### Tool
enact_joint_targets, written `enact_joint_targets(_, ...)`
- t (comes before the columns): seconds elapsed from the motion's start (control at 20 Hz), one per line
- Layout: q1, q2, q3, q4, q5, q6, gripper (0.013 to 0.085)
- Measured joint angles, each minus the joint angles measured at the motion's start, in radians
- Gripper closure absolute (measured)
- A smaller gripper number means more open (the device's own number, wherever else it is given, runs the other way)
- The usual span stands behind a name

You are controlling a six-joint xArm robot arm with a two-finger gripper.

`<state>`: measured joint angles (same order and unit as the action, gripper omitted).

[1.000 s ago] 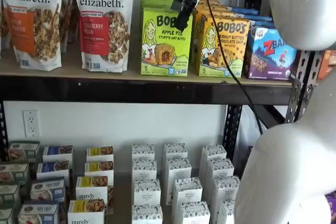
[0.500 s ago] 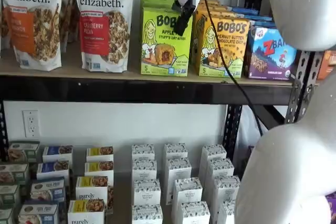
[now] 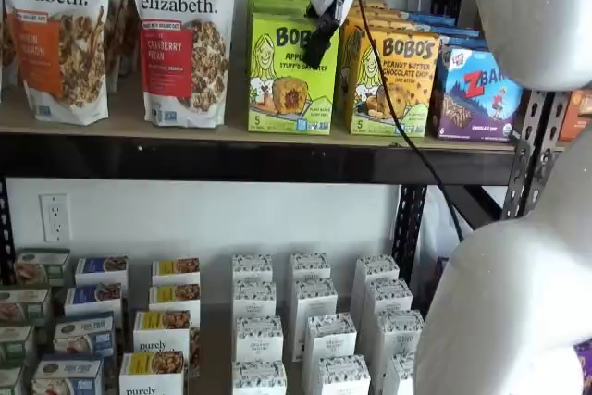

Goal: Pick the green box on the top shelf, the fourth from the left

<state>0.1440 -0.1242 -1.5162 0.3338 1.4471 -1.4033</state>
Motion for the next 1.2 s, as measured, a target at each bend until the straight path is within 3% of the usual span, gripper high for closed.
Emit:
enact_joint_targets(0.45,-0.002,0.008,-0.018,0.0,0.02,0.001,0.033)
enact_joint_targets(1.0,0.001,0.008,-0.02,-0.002,0.028,0.005,0.057)
enact_joint_targets(1.2,0.0,0.011,-0.026,-0.002,0.038,0.005,0.057)
